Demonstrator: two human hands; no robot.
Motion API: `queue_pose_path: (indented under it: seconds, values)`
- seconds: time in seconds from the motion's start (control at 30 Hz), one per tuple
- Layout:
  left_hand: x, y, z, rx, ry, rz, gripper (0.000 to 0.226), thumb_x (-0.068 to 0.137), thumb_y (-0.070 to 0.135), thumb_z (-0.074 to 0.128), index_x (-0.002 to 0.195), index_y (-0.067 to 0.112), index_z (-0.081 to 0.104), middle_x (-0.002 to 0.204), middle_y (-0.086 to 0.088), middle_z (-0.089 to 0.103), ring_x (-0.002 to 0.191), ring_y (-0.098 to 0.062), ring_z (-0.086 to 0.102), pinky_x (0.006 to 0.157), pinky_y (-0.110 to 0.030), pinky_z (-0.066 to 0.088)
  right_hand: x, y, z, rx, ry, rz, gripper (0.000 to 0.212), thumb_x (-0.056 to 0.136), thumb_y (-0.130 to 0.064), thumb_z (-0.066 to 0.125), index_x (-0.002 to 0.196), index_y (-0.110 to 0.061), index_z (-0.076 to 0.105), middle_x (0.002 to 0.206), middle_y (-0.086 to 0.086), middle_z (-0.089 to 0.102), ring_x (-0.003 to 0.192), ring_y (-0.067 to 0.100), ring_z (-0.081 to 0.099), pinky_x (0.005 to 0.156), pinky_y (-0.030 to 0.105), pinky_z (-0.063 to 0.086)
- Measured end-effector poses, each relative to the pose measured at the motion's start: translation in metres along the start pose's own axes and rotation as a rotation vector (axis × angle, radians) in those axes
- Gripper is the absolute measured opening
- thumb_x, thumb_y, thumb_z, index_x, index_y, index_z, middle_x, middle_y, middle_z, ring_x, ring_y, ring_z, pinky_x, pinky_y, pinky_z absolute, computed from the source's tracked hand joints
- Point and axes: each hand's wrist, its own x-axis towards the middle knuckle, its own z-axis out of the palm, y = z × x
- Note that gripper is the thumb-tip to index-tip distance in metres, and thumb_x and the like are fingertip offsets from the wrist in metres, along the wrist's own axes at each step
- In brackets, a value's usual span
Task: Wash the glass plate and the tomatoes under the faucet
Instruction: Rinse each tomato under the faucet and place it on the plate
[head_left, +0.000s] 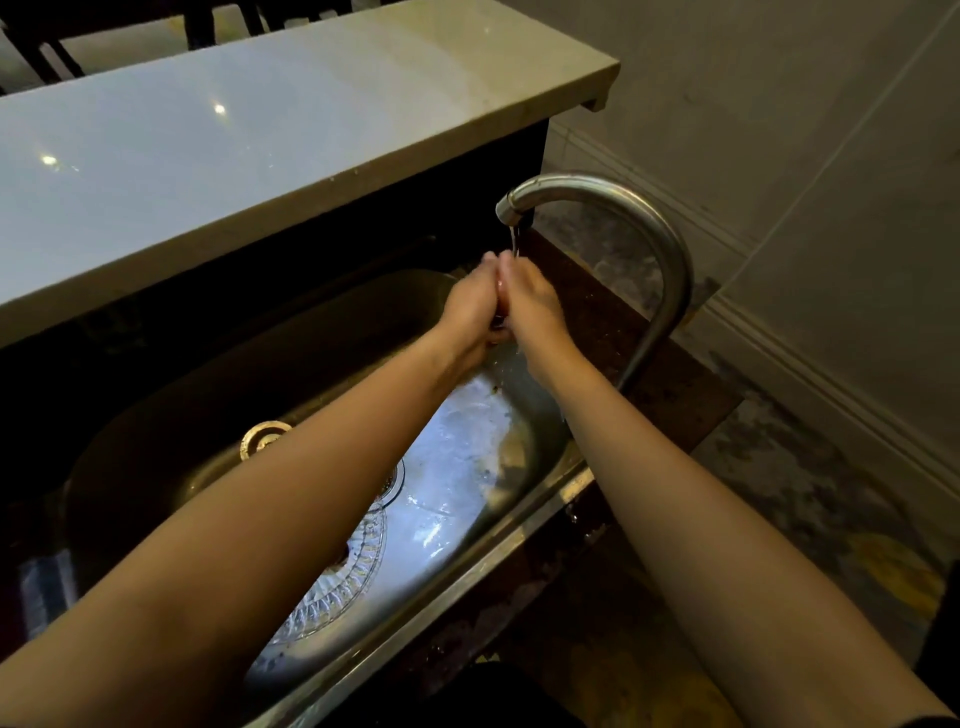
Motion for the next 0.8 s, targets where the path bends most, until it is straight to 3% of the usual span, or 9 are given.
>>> queue_pose_path:
  seconds: [0.07, 0.1, 0.17, 0.27, 0.33, 0.43, 0.6, 0.7, 0.8]
  values:
    - [0.001, 0.004, -0.003, 0.075, 0.040, -0.003, 0.039, 0.100, 0.037, 0.027, 0.086, 0.017, 0.058, 0.074, -0.003, 0.058, 0.066, -0.013, 0.055, 0.051, -0.020, 0.047, -0.004, 0.006, 0.003, -0.026, -0.045, -0.057, 0.022, 0.096, -0.039, 0.038, 0.097, -0.027, 0.056, 0.091, -0.001, 0.059, 0.085, 0.014, 0.059, 0.053, 0.019, 0.049]
    - [-0.001, 0.005, 0.000, 0.106, 0.027, -0.002, 0.038, 0.101, 0.034, 0.027, 0.088, 0.015, 0.058, 0.073, -0.003, 0.056, 0.066, -0.013, 0.054, 0.052, -0.020, 0.047, -0.001, 0.004, 0.003, 0.040, 0.026, 0.030, 0.026, 0.095, -0.039, 0.039, 0.100, -0.023, 0.059, 0.091, 0.002, 0.061, 0.085, 0.018, 0.060, 0.057, 0.023, 0.049]
    - [-0.005, 0.003, 0.011, 0.128, -0.033, 0.011, 0.031, 0.101, 0.025, 0.029, 0.100, 0.010, 0.056, 0.080, -0.005, 0.056, 0.080, -0.018, 0.056, 0.071, -0.031, 0.050, 0.007, -0.002, 0.000, 0.200, 0.188, 0.220, 0.031, 0.095, -0.034, 0.041, 0.093, -0.016, 0.066, 0.082, 0.005, 0.062, 0.076, 0.018, 0.060, 0.059, 0.027, 0.046]
    - [-0.008, 0.006, 0.014, 0.192, 0.002, 0.044, 0.031, 0.101, 0.023, 0.030, 0.111, 0.004, 0.053, 0.101, -0.016, 0.060, 0.102, -0.029, 0.058, 0.092, -0.042, 0.048, 0.017, -0.006, 0.002, 0.154, 0.102, 0.261, 0.032, 0.097, -0.030, 0.034, 0.093, -0.015, 0.063, 0.081, 0.004, 0.058, 0.077, 0.018, 0.056, 0.064, 0.028, 0.043]
    - [-0.003, 0.010, 0.005, 0.268, 0.081, 0.073, 0.039, 0.101, 0.027, 0.029, 0.120, 0.000, 0.051, 0.109, -0.023, 0.060, 0.103, -0.032, 0.059, 0.088, -0.041, 0.049, 0.015, -0.003, 0.005, 0.004, 0.021, 0.178, 0.036, 0.097, -0.037, 0.031, 0.113, -0.014, 0.055, 0.088, 0.002, 0.054, 0.082, 0.017, 0.054, 0.065, 0.028, 0.041]
    - [0.001, 0.014, -0.001, 0.297, 0.128, 0.094, 0.040, 0.101, 0.027, 0.028, 0.114, 0.001, 0.055, 0.091, -0.015, 0.058, 0.089, -0.027, 0.056, 0.075, -0.037, 0.047, 0.006, 0.006, 0.004, -0.163, 0.006, -0.016, 0.045, 0.094, -0.048, 0.031, 0.119, -0.017, 0.053, 0.095, 0.001, 0.058, 0.086, 0.014, 0.057, 0.065, 0.025, 0.043]
    - [-0.004, 0.004, 0.005, 0.675, 0.088, 0.388, 0.034, 0.100, 0.028, 0.032, 0.117, 0.006, 0.051, 0.109, -0.014, 0.058, 0.099, -0.024, 0.057, 0.081, -0.033, 0.044, 0.016, -0.011, -0.001, -0.195, 0.155, 0.213, 0.052, 0.095, -0.047, 0.031, 0.118, -0.007, 0.057, 0.104, 0.014, 0.061, 0.104, 0.031, 0.059, 0.087, 0.040, 0.049]
    - [-0.002, -0.002, -0.004, 0.854, 0.088, 0.642, 0.031, 0.099, 0.022, 0.034, 0.120, 0.007, 0.052, 0.119, -0.013, 0.053, 0.110, -0.022, 0.049, 0.092, -0.033, 0.040, 0.011, -0.018, -0.006, -0.110, 0.103, 0.370, 0.055, 0.092, -0.054, 0.035, 0.098, -0.006, 0.061, 0.084, 0.011, 0.064, 0.083, 0.028, 0.065, 0.068, 0.034, 0.052]
    - [-0.001, -0.003, -0.013, 0.897, 0.087, 0.716, 0.031, 0.100, 0.025, 0.032, 0.119, 0.010, 0.051, 0.115, -0.009, 0.054, 0.103, -0.016, 0.050, 0.085, -0.028, 0.039, 0.006, -0.022, -0.004, -0.110, 0.093, 0.389, 0.060, 0.090, -0.059, 0.033, 0.074, -0.006, 0.056, 0.066, 0.009, 0.059, 0.061, 0.021, 0.059, 0.053, 0.028, 0.047]
